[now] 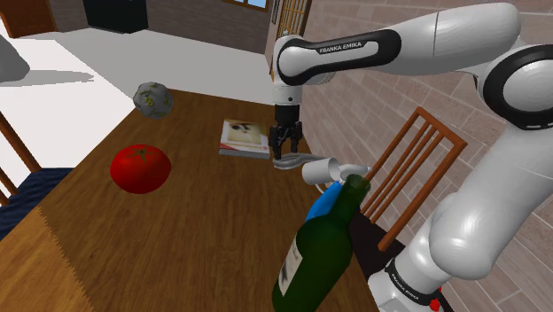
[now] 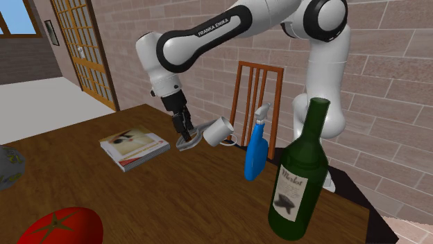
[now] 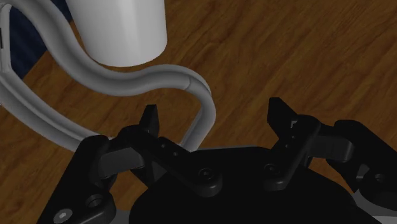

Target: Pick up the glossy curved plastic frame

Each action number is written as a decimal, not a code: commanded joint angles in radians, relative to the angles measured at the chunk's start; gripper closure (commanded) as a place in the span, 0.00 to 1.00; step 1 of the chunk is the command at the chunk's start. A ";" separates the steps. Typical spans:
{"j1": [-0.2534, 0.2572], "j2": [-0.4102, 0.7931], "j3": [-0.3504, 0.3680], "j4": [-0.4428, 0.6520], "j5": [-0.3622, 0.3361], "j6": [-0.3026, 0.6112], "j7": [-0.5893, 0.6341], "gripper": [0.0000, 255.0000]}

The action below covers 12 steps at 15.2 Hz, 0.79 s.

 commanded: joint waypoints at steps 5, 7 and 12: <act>0.001 0.033 0.001 -0.050 0.002 0.080 -0.008 0.00; 0.001 0.033 0.001 -0.050 0.002 0.080 -0.008 0.00; 0.001 0.033 0.001 -0.051 0.002 0.081 -0.008 1.00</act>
